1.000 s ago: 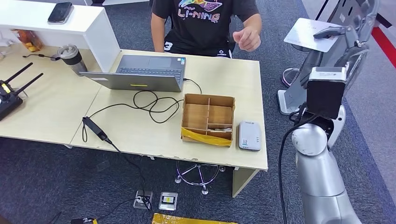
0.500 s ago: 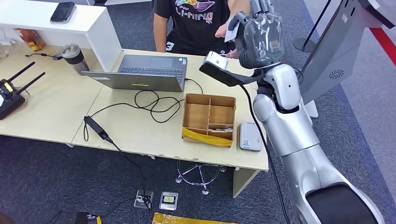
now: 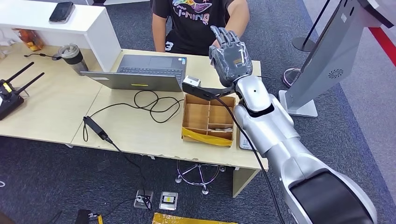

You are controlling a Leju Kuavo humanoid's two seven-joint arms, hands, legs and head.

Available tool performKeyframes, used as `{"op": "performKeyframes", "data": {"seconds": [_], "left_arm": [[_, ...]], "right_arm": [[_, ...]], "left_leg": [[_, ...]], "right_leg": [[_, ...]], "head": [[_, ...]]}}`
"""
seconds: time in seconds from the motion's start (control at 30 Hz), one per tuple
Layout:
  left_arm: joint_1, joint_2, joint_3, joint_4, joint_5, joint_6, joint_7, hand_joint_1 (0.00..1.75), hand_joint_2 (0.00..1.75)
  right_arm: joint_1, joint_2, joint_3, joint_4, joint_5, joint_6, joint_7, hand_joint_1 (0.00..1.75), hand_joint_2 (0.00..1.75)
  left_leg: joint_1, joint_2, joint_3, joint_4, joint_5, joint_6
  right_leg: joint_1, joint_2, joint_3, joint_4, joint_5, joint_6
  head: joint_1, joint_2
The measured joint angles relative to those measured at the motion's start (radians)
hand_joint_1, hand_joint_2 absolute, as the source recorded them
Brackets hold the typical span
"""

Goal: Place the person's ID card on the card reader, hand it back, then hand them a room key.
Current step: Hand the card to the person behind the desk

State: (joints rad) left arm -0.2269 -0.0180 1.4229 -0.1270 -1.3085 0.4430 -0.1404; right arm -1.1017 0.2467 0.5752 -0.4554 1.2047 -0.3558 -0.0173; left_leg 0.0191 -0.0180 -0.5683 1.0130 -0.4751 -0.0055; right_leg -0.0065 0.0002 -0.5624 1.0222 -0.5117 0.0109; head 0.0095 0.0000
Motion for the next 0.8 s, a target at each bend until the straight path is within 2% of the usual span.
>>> {"op": "performKeyframes", "data": {"seconds": [0.13, 0.27, 0.37, 0.47, 0.53, 0.67, 0.8], "left_arm": [[0.0, -0.002, 0.0, 0.0, 0.005, 0.013, 0.008, 0.0, 1.75], [0.0, -0.004, 0.0, 0.0, -0.004, 0.024, 0.015, 0.0, 1.75], [0.0, -0.007, 0.001, 0.001, -0.009, 0.032, 0.015, 0.0, 1.75], [0.0, -0.008, 0.001, 0.001, -0.015, 0.034, 0.014, 0.0, 1.75], [0.0, -0.01, 0.001, 0.001, -0.02, 0.034, 0.014, 0.0, 1.75], [0.0, -0.012, 0.001, 0.001, -0.039, 0.035, 0.011, 0.0, 1.75], [0.003, -0.015, 0.001, 0.001, -0.064, 0.039, 0.009, 0.0, 1.75]], "right_arm": [[-0.001, 0.003, 0.005, 0.028, -0.01, -0.046, -0.011, 0.0, 1.75], [-0.005, 0.001, 0.001, 0.046, -0.048, -0.128, -0.064, 0.0, 1.75], [-0.007, -0.003, -0.015, 0.055, -0.103, -0.171, -0.117, 0.0, 1.75], [-0.005, -0.008, -0.05, 0.06, -0.208, -0.181, -0.205, 0.0, 1.75], [0.001, -0.011, -0.083, 0.06, -0.295, -0.153, -0.263, 0.0, 1.75], [0.052, -0.023, -0.157, 0.034, -0.52, -0.015, -0.341, 0.0, 1.75], [0.164, -0.064, -0.224, -0.071, -0.759, 0.055, -0.316, 0.0, 1.75]], "left_leg": [[0.0, 0.0, 0.0, 0.0, 0.0, 0.0], [0.0, 0.001, 0.0, 0.0, 0.0, 0.0], [0.0, 0.002, 0.0, 0.0, 0.0, 0.0], [0.0, 0.002, 0.0, 0.0, 0.0, 0.0], [0.0, 0.002, 0.001, 0.0, 0.0, 0.0], [0.0, 0.002, 0.002, 0.0, 0.0, 0.0], [0.0, 0.002, 0.002, 0.0, 0.0, 0.0]], "right_leg": [[0.0, 0.0, 0.0, 0.0, 0.0, 0.0], [0.0, 0.001, 0.0, 0.0, 0.0, 0.0], [0.0, 0.001, -0.001, 0.0, 0.0, 0.0], [0.0, 0.001, -0.001, 0.0, 0.0, 0.0], [0.0, 0.001, 0.0, 0.0, 0.0, 0.0], [0.0, 0.001, 0.0, 0.0, 0.0, 0.0], [0.0, 0.001, 0.0, -0.001, 0.0, 0.0]], "head": [[0.0, 0.0], [0.0, 0.0], [0.0, 0.0], [0.0, 0.0], [0.0, 0.0], [0.0, 0.0], [0.0, 0.0]]}}
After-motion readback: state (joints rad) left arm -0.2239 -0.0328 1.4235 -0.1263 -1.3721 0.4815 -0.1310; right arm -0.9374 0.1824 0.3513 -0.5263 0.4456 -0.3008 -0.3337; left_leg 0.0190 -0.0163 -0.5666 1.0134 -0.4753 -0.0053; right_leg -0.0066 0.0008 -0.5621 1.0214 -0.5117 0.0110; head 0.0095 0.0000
